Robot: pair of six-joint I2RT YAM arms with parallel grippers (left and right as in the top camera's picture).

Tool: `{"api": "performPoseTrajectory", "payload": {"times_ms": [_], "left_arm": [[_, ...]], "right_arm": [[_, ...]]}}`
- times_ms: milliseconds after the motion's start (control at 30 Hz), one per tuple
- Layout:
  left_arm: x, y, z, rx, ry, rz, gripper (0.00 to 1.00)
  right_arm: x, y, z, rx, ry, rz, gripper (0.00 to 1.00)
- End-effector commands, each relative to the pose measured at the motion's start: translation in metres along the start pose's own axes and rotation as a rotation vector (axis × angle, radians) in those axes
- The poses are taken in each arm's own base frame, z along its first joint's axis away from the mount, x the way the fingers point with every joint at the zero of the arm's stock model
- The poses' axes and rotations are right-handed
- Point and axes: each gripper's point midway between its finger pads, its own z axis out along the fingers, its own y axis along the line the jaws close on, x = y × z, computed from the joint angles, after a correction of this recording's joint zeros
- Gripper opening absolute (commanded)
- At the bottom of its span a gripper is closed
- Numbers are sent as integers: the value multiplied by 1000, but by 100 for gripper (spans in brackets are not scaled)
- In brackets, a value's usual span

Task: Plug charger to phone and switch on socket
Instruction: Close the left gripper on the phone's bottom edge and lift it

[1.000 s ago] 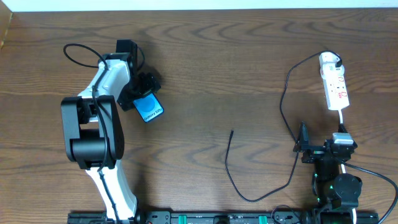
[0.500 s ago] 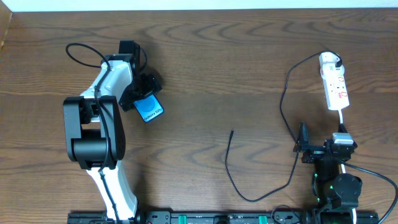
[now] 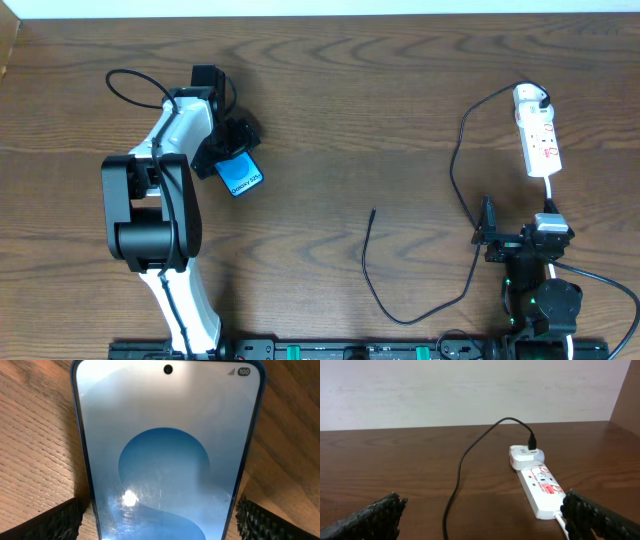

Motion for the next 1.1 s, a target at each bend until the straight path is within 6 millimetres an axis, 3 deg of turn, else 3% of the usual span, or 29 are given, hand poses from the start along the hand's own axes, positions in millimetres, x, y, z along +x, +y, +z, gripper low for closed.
{"api": "performPoseTrajectory", "payload": {"times_ms": [0, 200, 1067], "left_arm": [[11, 4, 10, -13, 37, -7, 98], [11, 4, 10, -13, 37, -6, 99], [11, 4, 10, -13, 37, -7, 73]], "right_arm": [[1, -2, 0, 10, 1, 7, 99], [1, -2, 0, 10, 1, 7, 99], [1, -2, 0, 10, 1, 7, 99]]}}
